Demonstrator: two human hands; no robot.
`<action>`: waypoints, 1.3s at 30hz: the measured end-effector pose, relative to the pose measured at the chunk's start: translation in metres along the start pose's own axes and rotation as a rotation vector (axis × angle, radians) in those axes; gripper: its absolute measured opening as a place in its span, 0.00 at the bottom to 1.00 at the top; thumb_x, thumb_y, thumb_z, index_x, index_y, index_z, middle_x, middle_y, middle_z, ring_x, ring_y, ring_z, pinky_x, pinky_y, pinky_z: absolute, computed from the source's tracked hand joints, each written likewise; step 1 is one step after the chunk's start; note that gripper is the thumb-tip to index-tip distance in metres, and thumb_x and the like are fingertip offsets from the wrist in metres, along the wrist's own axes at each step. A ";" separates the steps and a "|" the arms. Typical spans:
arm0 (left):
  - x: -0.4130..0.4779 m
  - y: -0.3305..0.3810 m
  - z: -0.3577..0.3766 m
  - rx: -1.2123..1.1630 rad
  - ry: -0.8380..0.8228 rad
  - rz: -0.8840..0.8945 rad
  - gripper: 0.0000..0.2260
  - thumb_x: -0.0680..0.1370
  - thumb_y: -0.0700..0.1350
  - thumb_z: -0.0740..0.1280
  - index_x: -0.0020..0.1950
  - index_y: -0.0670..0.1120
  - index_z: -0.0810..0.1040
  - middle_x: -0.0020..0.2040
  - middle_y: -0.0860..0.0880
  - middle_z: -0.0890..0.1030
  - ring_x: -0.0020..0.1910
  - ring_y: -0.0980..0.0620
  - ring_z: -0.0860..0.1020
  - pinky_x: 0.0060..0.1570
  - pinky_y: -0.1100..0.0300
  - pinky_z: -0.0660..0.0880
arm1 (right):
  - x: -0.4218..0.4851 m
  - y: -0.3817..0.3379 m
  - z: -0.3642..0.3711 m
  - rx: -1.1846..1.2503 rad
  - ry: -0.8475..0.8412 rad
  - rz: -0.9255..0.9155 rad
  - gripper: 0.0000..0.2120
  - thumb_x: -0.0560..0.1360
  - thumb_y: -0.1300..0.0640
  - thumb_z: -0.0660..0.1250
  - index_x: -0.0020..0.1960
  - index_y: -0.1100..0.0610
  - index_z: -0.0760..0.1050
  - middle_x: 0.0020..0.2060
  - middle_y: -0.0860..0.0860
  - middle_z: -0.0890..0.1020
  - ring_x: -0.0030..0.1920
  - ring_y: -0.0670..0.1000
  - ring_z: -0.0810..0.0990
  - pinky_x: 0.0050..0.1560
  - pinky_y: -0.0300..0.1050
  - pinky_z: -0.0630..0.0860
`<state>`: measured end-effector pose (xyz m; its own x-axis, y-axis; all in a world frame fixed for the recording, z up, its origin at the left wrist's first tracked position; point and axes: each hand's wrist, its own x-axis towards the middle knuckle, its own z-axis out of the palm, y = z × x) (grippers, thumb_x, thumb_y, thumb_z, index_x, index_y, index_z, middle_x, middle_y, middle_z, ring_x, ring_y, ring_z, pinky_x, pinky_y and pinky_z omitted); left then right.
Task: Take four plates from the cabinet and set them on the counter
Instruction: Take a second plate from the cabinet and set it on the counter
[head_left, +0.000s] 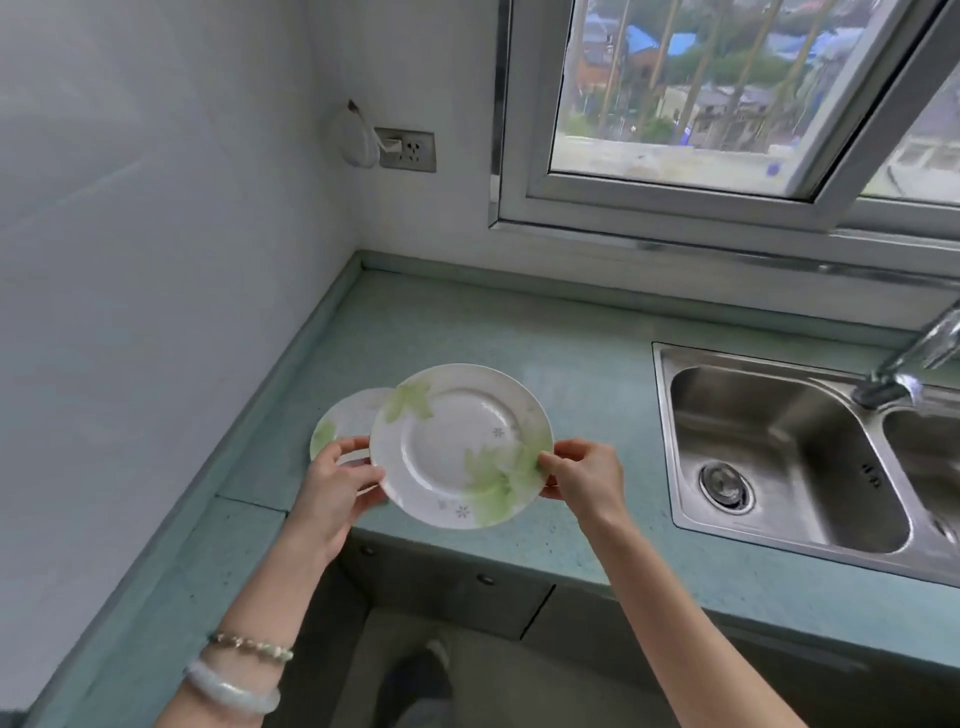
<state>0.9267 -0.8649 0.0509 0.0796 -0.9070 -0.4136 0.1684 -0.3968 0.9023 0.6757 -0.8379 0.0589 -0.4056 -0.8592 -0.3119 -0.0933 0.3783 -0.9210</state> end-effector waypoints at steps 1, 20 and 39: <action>0.017 0.005 -0.001 0.010 0.000 -0.005 0.14 0.74 0.29 0.64 0.54 0.45 0.74 0.48 0.41 0.81 0.46 0.45 0.80 0.42 0.57 0.78 | 0.014 -0.003 0.009 0.002 0.000 0.008 0.12 0.71 0.68 0.67 0.32 0.57 0.78 0.33 0.56 0.83 0.35 0.53 0.84 0.30 0.38 0.79; 0.326 0.047 -0.030 0.146 0.043 -0.099 0.15 0.72 0.26 0.65 0.49 0.44 0.75 0.47 0.44 0.81 0.46 0.49 0.80 0.41 0.60 0.77 | 0.247 -0.032 0.180 -0.058 0.069 0.183 0.04 0.71 0.67 0.68 0.42 0.62 0.82 0.36 0.56 0.84 0.36 0.53 0.84 0.35 0.44 0.82; 0.414 0.006 -0.041 0.125 0.143 -0.237 0.17 0.72 0.26 0.64 0.57 0.40 0.76 0.51 0.43 0.81 0.50 0.47 0.80 0.49 0.57 0.77 | 0.315 0.006 0.235 -0.116 0.060 0.340 0.05 0.73 0.66 0.69 0.39 0.58 0.80 0.39 0.55 0.83 0.38 0.54 0.84 0.40 0.52 0.83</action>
<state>1.0009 -1.2368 -0.1195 0.1917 -0.7615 -0.6191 0.0776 -0.6171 0.7831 0.7604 -1.1874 -0.1001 -0.4833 -0.6571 -0.5785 -0.0446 0.6784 -0.7333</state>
